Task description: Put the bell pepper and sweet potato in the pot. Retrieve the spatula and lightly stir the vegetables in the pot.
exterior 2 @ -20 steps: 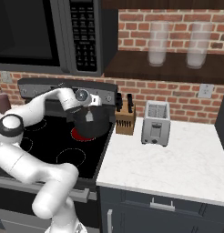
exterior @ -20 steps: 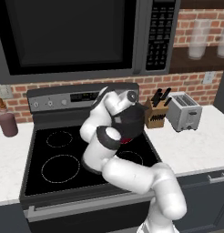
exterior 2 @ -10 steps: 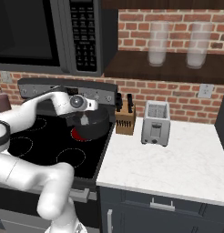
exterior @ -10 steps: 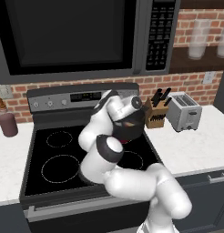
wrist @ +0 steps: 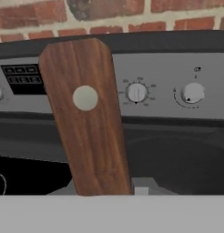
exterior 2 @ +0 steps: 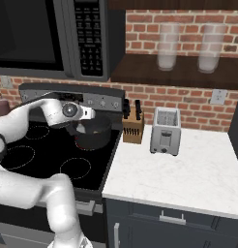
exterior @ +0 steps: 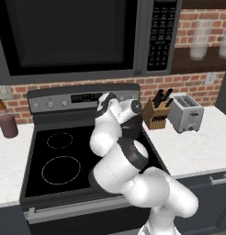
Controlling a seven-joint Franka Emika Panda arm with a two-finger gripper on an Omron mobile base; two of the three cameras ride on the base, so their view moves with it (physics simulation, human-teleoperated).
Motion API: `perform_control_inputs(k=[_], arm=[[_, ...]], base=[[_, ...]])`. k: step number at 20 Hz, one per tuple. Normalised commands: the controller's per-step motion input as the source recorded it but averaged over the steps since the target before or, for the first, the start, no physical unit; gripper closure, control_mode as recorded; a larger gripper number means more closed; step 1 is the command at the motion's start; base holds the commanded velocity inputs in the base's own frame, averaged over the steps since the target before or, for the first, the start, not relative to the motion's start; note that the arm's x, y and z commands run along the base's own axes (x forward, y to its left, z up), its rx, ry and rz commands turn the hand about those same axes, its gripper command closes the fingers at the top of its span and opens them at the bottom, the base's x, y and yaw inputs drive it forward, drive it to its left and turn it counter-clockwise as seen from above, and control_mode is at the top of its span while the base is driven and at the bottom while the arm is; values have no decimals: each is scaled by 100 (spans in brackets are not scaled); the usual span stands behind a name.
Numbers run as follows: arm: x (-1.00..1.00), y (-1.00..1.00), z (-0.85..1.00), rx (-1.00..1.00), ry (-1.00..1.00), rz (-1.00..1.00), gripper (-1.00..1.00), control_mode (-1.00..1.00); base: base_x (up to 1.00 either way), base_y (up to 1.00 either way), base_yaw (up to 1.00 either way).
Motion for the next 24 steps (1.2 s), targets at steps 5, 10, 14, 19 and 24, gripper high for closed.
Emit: perform_control_inputs(k=[5, 10, 14, 19, 24], arm=[[-9, 30, 10, 0, -4, 0, 100, -100], [-5, -6, 0, -19, -26, 0, 100, -100], [-41, -23, 1, -21, -32, 0, 100, -100], [-38, -32, 2, -10, -16, 0, 100, -100], [-29, -34, 0, 0, -1, -2, 100, -100]], base=[[0, 0, 0], [0, 0, 0], [0, 0, 0], [0, 0, 0], [0, 0, 0]])
